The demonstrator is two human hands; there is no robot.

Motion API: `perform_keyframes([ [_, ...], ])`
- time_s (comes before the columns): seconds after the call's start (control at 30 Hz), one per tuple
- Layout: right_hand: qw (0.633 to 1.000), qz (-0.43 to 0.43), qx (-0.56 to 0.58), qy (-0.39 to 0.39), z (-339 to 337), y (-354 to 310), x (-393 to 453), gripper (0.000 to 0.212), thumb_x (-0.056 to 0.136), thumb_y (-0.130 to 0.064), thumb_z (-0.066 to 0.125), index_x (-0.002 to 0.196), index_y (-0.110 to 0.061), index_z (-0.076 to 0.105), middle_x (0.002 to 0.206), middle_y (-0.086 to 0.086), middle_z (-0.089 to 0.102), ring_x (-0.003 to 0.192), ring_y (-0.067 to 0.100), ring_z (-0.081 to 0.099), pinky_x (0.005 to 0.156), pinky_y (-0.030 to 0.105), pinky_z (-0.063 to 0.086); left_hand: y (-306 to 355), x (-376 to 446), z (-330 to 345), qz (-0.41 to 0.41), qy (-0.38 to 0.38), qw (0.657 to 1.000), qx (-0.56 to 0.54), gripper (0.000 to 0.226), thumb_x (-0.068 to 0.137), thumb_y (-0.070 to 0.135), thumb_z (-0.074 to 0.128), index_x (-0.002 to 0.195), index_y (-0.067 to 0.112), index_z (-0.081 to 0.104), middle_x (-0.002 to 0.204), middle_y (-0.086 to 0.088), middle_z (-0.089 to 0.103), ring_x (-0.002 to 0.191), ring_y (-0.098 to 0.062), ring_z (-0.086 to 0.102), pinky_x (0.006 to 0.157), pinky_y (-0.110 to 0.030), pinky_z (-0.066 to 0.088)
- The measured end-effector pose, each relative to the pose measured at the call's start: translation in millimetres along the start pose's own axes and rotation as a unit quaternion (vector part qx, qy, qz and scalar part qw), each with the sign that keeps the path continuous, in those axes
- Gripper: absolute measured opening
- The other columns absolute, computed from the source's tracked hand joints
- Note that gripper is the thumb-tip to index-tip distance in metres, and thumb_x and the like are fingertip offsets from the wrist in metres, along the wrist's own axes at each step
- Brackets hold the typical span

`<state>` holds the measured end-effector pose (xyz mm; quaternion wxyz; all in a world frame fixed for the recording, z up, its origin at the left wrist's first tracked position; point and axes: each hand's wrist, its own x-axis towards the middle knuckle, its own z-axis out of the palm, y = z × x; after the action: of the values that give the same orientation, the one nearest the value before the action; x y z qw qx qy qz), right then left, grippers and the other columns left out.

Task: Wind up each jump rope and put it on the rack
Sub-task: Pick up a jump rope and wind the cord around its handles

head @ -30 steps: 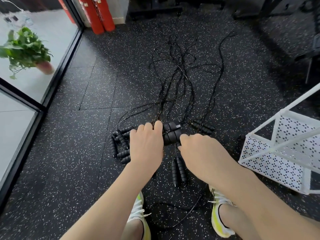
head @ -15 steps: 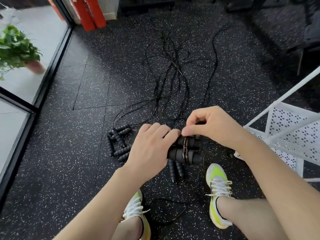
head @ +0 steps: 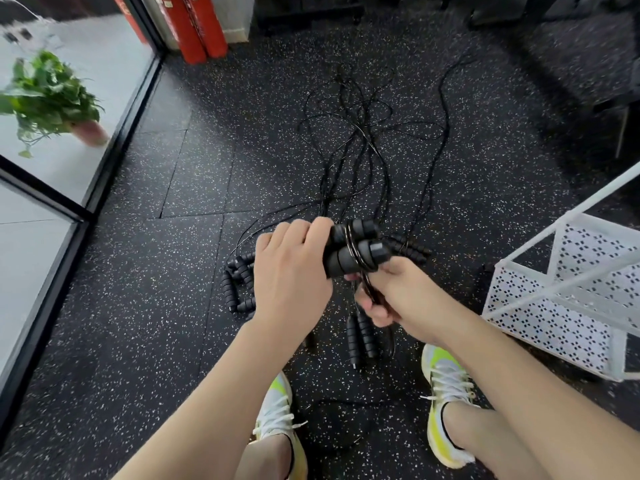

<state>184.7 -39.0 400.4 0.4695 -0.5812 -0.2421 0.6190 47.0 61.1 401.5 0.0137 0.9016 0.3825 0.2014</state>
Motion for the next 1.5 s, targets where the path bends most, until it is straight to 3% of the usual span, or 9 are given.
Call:
perform_keyframes([
  [0.17,0.994,0.020,-0.097,0.042,22.3,-2.5,-10.1,0.027,0.111,-0.023,0.032,0.102,-0.009,0.053,0.060,0.007,0.057,0.036,0.012,0.037,0.037,0.021,0.028,-10.0,2.1,6.5,-0.035,-0.047,0.996,0.074,0.048,0.066,0.011,0.080,0.105,0.019,0.054,0.088,-0.001,0.059,0.083,-0.031,0.057,0.073,-0.040,0.037],
  [0.37,0.955,0.002,-0.294,0.050,28.3,-8.0,-25.6,0.030,0.107,-0.027,0.038,0.094,-0.015,0.061,0.068,0.000,0.070,0.044,0.009,0.048,0.042,0.026,0.039,-10.9,-0.7,11.4,-0.066,-0.133,0.983,0.104,0.043,0.086,0.020,0.067,0.122,0.024,0.044,0.110,0.001,0.060,0.105,-0.028,0.056,0.082,-0.039,0.035],
  [0.47,0.880,-0.052,-0.466,0.081,29.0,-18.4,-37.9,0.024,0.101,-0.034,0.049,0.089,-0.016,0.059,0.071,-0.001,0.067,0.050,0.009,0.052,0.048,0.025,0.041,-8.5,-1.7,11.6,-0.069,-0.157,0.980,0.104,0.045,0.086,0.018,0.067,0.123,0.025,0.042,0.111,0.001,0.059,0.107,-0.027,0.056,0.083,-0.039,0.035],
  [0.57,0.799,-0.103,-0.580,0.123,28.7,-29.4,-45.7,0.020,0.103,-0.036,0.047,0.106,-0.021,0.060,0.084,-0.003,0.063,0.065,0.011,0.057,0.057,0.027,0.045,-4.5,-2.8,11.3,-0.048,-0.159,0.980,0.106,0.045,0.085,0.017,0.065,0.123,0.025,0.042,0.111,0.001,0.059,0.108,-0.028,0.055,0.085,-0.040,0.037],
  [0.63,0.779,-0.143,-0.597,0.131,23.9,-37.0,-46.8,0.020,0.104,-0.036,0.048,0.111,-0.025,0.063,0.086,-0.007,0.064,0.067,0.007,0.058,0.063,0.027,0.051,-0.1,-4.6,11.4,-0.022,-0.159,0.982,0.102,0.042,0.085,0.016,0.063,0.120,0.026,0.043,0.109,0.001,0.059,0.106,-0.028,0.055,0.083,-0.040,0.035],
  [0.8,0.820,-0.177,-0.521,0.158,-7.8,-51.7,-40.9,0.011,0.084,-0.045,0.076,0.089,-0.036,0.074,0.061,-0.021,0.061,0.057,-0.002,0.056,0.060,0.026,0.046,8.2,-9.8,16.2,0.086,-0.130,0.985,0.073,0.034,0.079,0.016,0.065,0.110,0.027,0.055,0.089,0.003,0.058,0.088,-0.027,0.057,0.071,-0.038,0.026],
  [0.93,0.870,-0.149,-0.444,0.154,-33.5,-59.2,-34.2,0.020,0.065,-0.045,0.090,0.075,-0.035,0.075,0.065,-0.025,0.065,0.060,-0.003,0.056,0.057,0.020,0.037,14.9,-12.2,20.4,0.163,-0.110,0.980,0.042,0.046,0.066,0.015,0.075,0.108,0.026,0.059,0.083,0.005,0.057,0.079,-0.025,0.056,0.069,-0.037,0.034],
  [1.2,0.932,-0.166,-0.308,0.095,-58.7,-47.7,-14.0,0.018,0.073,-0.043,0.079,0.081,-0.027,0.080,0.083,-0.007,0.077,0.081,0.008,0.069,0.082,0.023,0.051,21.8,-12.2,13.5,0.213,-0.049,0.976,-0.023,0.047,0.063,0.001,0.068,0.105,0.019,0.060,0.083,0.003,0.054,0.076,-0.025,0.049,0.071,-0.037,0.036],
  [1.5,0.982,-0.116,-0.147,0.034,-50.7,-22.4,0.2,0.036,0.094,-0.034,0.063,0.088,0.001,0.070,0.074,0.007,0.067,0.071,0.009,0.061,0.069,0.024,0.051,13.8,-6.3,11.0,0.177,0.012,0.982,-0.059,0.040,0.071,0.001,0.067,0.108,0.016,0.069,0.091,0.004,0.064,0.083,-0.025,0.057,0.077,-0.039,0.040],
])
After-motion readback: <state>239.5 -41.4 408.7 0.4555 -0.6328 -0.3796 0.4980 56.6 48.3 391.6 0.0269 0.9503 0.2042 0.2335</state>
